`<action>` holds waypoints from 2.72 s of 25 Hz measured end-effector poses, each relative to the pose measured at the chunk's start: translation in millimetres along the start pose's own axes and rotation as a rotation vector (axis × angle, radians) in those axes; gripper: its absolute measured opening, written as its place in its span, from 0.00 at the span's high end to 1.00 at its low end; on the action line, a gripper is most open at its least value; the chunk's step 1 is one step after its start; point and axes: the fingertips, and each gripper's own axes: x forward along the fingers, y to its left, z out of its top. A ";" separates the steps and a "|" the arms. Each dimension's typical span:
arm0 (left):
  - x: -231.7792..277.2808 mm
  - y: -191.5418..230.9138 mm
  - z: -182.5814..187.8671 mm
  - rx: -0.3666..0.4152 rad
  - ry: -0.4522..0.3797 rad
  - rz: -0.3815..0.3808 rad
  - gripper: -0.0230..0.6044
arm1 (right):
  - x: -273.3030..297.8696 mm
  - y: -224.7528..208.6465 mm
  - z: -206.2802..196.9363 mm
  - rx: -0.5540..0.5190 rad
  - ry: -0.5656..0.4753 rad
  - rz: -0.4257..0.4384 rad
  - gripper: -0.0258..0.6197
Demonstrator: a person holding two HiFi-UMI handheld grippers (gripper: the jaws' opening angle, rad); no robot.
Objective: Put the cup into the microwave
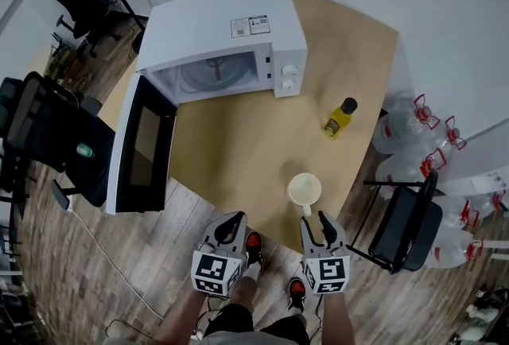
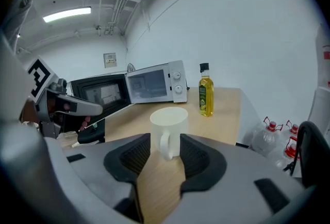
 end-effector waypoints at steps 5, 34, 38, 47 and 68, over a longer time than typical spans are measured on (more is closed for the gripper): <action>11.0 5.2 -8.8 -0.009 0.020 0.000 0.92 | 17.4 1.0 -11.0 -0.008 0.018 0.008 0.67; 8.2 30.5 -8.6 -0.018 0.011 0.036 0.92 | 29.1 -4.9 5.4 -0.068 -0.047 -0.046 0.88; 2.5 37.3 4.3 -0.011 -0.010 0.046 0.92 | 27.3 -1.9 19.9 -0.068 -0.067 -0.046 0.88; -21.6 54.9 57.7 0.007 -0.102 0.074 0.92 | 17.3 21.6 78.3 -0.116 -0.130 -0.024 0.88; -76.3 127.4 170.5 0.061 -0.294 0.138 0.92 | 34.5 99.4 209.4 -0.176 -0.322 0.028 0.88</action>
